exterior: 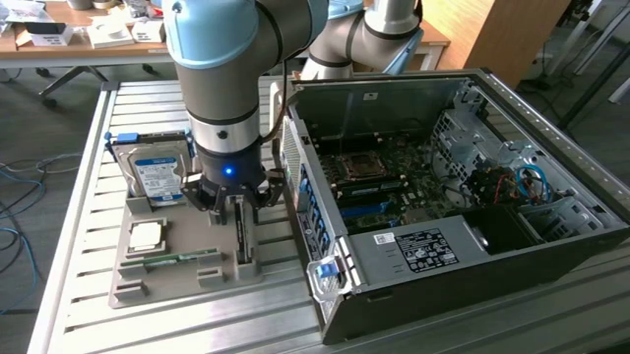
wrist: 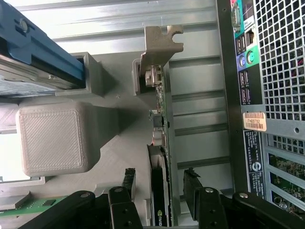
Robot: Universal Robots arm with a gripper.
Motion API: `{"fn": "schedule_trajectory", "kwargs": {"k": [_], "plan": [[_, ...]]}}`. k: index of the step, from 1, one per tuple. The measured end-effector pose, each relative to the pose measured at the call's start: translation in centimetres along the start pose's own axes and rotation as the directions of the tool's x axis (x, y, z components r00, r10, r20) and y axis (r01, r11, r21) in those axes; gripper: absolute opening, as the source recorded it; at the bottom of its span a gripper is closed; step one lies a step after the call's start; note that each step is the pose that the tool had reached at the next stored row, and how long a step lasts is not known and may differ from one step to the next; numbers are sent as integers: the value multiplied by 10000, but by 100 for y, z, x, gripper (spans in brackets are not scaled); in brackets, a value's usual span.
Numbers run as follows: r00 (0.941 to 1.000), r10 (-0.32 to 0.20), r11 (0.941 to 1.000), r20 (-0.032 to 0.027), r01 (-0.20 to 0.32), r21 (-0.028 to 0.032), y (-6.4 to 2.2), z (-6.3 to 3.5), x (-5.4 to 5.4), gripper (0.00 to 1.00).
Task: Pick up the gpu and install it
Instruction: 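Pick up the gpu and move the gpu toward the slot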
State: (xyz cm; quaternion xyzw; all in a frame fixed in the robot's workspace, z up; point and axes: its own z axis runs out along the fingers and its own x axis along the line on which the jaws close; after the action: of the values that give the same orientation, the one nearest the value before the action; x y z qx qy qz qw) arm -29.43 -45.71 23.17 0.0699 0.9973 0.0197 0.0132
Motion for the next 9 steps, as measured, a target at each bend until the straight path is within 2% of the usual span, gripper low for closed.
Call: {"fn": "schedule_trajectory", "kwargs": {"k": [8,9], "plan": [[10000,0,10000,2,0,-2,0,2,0,51],[10000,0,10000,2,0,-2,0,1,0,45]]}}
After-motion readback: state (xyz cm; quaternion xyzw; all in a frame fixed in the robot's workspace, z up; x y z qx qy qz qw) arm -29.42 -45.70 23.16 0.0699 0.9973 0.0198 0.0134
